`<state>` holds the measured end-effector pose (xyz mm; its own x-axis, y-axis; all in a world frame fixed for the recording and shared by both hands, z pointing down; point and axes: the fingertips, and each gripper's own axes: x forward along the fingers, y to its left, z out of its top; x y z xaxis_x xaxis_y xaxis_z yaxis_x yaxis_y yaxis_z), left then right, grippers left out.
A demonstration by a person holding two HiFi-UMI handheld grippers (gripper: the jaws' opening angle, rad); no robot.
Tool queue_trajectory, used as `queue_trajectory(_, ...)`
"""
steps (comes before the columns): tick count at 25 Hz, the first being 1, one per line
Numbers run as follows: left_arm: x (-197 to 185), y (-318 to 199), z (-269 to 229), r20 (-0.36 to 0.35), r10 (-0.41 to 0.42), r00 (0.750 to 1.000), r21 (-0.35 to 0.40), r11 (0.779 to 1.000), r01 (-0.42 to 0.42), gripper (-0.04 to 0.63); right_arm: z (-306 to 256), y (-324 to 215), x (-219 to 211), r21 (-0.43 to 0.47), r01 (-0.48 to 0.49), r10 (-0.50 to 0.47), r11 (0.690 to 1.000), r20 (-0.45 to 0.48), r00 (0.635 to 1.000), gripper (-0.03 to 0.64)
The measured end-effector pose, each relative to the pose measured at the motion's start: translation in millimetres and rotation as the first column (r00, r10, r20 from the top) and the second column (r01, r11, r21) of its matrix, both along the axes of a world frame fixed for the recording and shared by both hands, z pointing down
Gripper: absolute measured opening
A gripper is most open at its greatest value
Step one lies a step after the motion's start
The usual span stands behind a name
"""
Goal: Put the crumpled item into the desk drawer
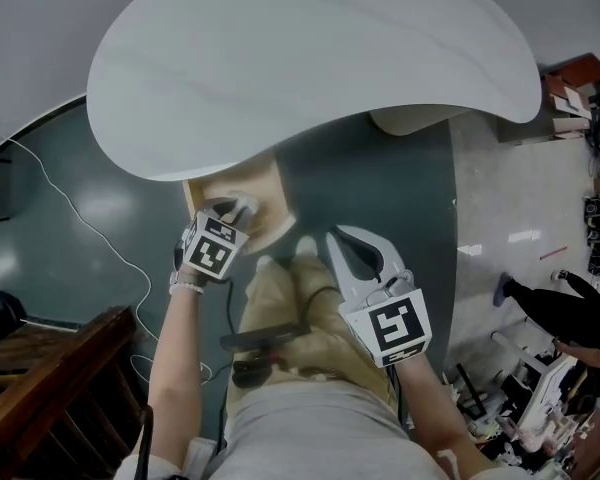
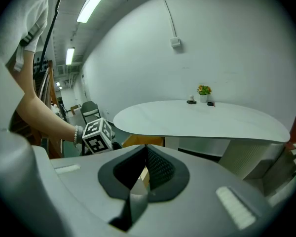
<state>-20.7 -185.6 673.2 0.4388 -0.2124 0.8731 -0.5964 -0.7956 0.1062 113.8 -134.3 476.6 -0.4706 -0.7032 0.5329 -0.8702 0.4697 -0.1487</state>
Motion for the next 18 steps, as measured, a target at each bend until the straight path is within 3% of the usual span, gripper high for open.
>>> queue_trajectory(5,5,7,24,0.075,0.039,0.996,-0.069,0.997,-0.034,0.081,4,4,7,-0.004,-0.004,0.004,1.0,-0.002,1.0,0.005)
queue_trajectory(10,6,13,42,0.099,0.056,0.994,-0.135,0.99,-0.043,0.11,11,6,13,-0.013,-0.016,0.016,1.0,-0.004,1.0,0.005)
queue_trajectory(16,4,12,37,0.077,0.043,0.996,-0.125,0.992,-0.033,0.137,11,10,12,-0.009,-0.014,0.014,1.0,-0.005,1.0,0.005)
queue_trajectory(18,1,10,30,0.078,0.027,0.997,-0.095,0.995,-0.019,0.097,9,10,11,-0.006,-0.009,0.009,1.0,-0.006,1.0,0.005)
